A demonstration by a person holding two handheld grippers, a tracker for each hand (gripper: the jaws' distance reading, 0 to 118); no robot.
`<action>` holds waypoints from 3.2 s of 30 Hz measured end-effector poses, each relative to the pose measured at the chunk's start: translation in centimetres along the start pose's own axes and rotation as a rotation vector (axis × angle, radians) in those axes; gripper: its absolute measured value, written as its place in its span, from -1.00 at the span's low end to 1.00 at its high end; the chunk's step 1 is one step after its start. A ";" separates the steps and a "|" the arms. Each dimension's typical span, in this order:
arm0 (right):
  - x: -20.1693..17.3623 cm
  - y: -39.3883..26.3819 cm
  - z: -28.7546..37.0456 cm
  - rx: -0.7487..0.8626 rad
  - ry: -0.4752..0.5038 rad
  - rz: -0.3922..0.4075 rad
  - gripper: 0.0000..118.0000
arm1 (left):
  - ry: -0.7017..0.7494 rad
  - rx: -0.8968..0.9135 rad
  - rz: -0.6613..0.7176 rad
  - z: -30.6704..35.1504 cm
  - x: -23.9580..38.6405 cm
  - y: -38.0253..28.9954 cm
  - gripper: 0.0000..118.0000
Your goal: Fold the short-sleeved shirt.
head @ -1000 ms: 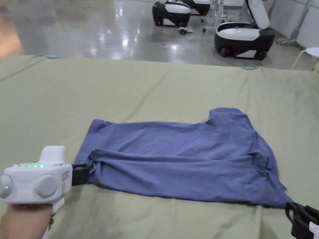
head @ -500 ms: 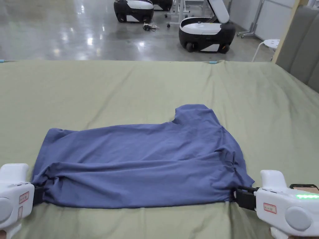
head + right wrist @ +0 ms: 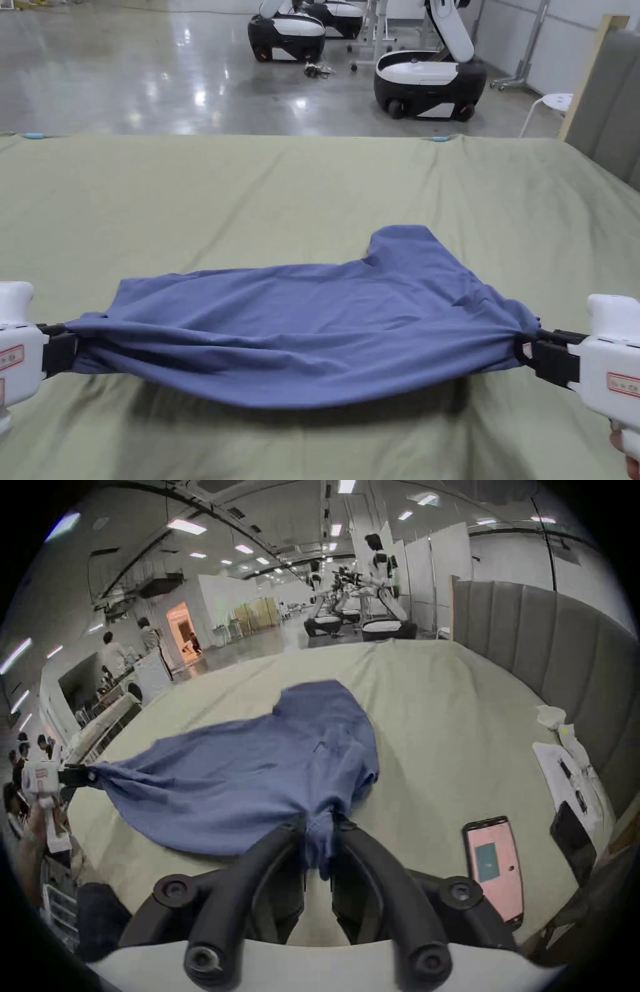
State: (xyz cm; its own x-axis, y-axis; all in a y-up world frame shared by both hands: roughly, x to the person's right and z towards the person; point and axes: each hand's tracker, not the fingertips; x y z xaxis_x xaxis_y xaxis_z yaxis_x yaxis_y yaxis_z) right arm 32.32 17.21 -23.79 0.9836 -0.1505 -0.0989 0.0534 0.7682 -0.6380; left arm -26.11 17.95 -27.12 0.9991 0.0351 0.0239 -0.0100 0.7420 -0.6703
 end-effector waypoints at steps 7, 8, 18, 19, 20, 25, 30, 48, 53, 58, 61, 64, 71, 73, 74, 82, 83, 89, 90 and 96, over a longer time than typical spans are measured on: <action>1.1 -5.4 3.2 -0.087 -0.005 -0.048 -0.71 | -0.032 -0.072 0.053 4.5 -1.1 -5.4 -0.88; 1.4 -6.9 2.6 -0.118 -0.001 -0.066 -0.71 | -0.036 -0.093 0.068 4.1 -1.3 -6.8 -0.88; 0.6 -8.5 3.0 0.114 -0.075 -0.094 0.59 | -0.044 0.202 0.080 6.2 0.0 -10.7 0.92; -0.3 -7.6 3.8 0.174 -0.064 -0.068 0.59 | -0.053 0.297 0.045 7.2 0.8 -10.2 1.00; -1.5 -6.4 4.4 0.240 -0.053 -0.023 0.59 | -0.052 0.402 0.017 8.8 2.0 -9.1 1.00; -8.1 -2.5 5.3 0.498 -0.043 0.161 0.59 | 0.172 0.517 -0.170 9.2 7.0 -5.0 1.00; -12.1 -1.0 3.0 0.476 -0.061 0.267 -0.73 | 0.185 0.487 -0.128 7.4 7.8 -3.3 -0.64; -4.5 4.9 -7.8 0.221 -0.116 0.183 -0.87 | 0.177 -0.208 -0.029 -21.6 -1.3 5.8 0.64; 1.3 9.8 -15.4 -0.027 -0.148 0.100 -0.69 | 0.104 -0.218 -0.026 -20.6 0.1 5.4 0.05; 4.9 11.3 -24.4 -0.274 -0.192 0.064 0.63 | 0.040 -0.136 -0.042 -17.3 1.8 6.5 -0.92; 4.9 10.7 -27.5 -0.408 -0.211 0.075 0.63 | 0.041 -0.108 -0.091 -15.8 2.6 7.0 -0.92; 3.3 10.6 -26.9 -0.365 -0.219 0.108 -0.23 | 0.031 -0.107 -0.093 -15.4 2.6 7.2 -0.92; 0.6 12.5 -19.2 -0.184 -0.152 0.184 -0.90 | 0.021 -0.062 -0.067 -12.6 2.3 7.3 -0.97; 0.1 12.5 -15.2 -0.107 -0.122 0.185 -0.90 | 0.018 0.004 -0.066 -9.4 2.2 6.9 -0.97; -0.5 12.2 -12.5 -0.059 -0.108 0.184 -0.90 | 0.014 0.035 -0.080 -7.4 2.2 6.6 -0.97; -1.6 3.1 1.8 0.088 -0.075 0.172 -0.90 | -0.001 0.156 0.001 6.4 -0.4 -1.4 -0.97; -1.5 1.5 2.1 0.077 -0.086 0.164 -0.90 | 0.004 0.123 0.007 6.6 -0.8 -3.1 -0.97; -0.7 -9.5 0.5 -0.101 -0.126 0.047 -0.90 | -0.013 -0.176 0.035 3.4 -1.5 -12.4 -0.97; -0.3 -10.6 -0.2 -0.104 -0.129 0.027 -0.90 | -0.024 -0.172 0.032 2.9 -1.3 -12.9 -0.97; -1.2 -9.3 0.7 -0.030 -0.182 0.032 -0.21 | 0.070 -0.075 0.086 3.4 -0.6 -11.2 -0.45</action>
State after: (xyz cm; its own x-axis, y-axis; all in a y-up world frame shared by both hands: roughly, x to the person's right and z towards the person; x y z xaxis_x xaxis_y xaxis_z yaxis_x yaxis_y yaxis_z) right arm 30.79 10.67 -17.23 0.9998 -0.0091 0.0182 0.0189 0.7517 -0.6592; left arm -26.70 11.90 -17.17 0.9952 0.0476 -0.0857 -0.0949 0.6860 -0.7214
